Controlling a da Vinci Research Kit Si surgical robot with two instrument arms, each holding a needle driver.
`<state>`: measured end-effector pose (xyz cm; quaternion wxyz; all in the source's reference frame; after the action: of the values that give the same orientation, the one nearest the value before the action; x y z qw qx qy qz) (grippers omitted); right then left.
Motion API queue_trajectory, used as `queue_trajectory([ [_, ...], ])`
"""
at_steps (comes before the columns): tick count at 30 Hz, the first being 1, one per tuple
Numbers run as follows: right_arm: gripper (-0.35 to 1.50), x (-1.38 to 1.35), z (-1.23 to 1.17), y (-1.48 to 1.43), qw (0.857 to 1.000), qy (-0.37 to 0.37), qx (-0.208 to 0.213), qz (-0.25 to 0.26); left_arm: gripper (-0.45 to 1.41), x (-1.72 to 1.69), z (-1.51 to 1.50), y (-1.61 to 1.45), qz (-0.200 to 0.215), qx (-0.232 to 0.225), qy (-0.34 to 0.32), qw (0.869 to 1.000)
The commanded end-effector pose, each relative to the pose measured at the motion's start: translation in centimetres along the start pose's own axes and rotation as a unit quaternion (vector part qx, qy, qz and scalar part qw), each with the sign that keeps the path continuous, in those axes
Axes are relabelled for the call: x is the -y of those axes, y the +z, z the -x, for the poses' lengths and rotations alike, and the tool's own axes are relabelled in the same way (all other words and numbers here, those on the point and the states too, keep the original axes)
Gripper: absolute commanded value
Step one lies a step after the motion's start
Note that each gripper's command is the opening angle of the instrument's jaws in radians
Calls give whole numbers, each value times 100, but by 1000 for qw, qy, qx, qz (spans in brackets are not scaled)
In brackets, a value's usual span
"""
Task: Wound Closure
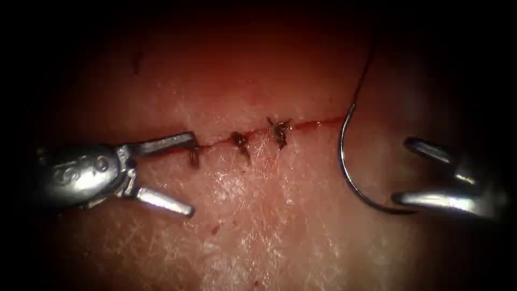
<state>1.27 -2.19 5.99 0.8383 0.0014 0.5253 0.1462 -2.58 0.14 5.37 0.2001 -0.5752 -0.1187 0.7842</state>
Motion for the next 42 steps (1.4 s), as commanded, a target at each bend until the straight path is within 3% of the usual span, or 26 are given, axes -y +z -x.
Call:
queue_trajectory([
  [1,52,6,4,7,1000,1,-1,-2,75,-1,6,7,1,-1,0,1000],
  [8,60,9,1,6,1000,1,-1,-2,72,-1,7,6,-1,0,0,1000],
  [14,107,10,1,1,1000,2,9,12,74,-5,5,13,-8,2,-1,1000],
  [15,107,10,1,1,1000,2,9,12,74,-5,5,13,-8,2,-1,1000],
  [16,119,18,5,-9,998,8,27,49,80,-8,1,21,-14,7,-2,1000],
  [17,107,20,3,-13,996,13,47,78,80,-9,-1,29,-19,16,-6,1000],
  [19,104,15,-6,-19,994,23,57,88,80,-11,-2,45,-25,25,-7,999],
  [20,116,10,-10,-23,995,25,50,77,80,-15,-2,54,-29,33,-7,999],
  [22,119,8,-11,-28,996,-20,49,73,80,-20,0,67,-33,49,-6,998],
  [23,112,9,-9,-31,996,-26,50,73,80,-22,1,73,-34,55,-6,998],
  [24,92,11,-6,-34,996,-28,44,70,80,-24,2,79,-35,61,-6,998],
  [25,45,12,-3,-37,997,-30,33,61,80,-26,3,84,-37,67,-6,997],
  [26,30,12,1,-40,998,-32,26,51,80,-30,4,99,-38,79,-6,996],
  [30,18,10,7,-40,994,-77,43,71,84,-33,9,141,-36,90,-6,995],
  [33,20,18,6,-42,996,-44,60,57,85,-37,10,173,-24,88,-5,996],
  [37,32,16,-1,-39,997,-26,54,45,85,-43,12,203,-21,98,-8,995],
  [42,30,20,0,-38,994,-30,100,18,84,-47,19,228,-16,137,-8,990],
])
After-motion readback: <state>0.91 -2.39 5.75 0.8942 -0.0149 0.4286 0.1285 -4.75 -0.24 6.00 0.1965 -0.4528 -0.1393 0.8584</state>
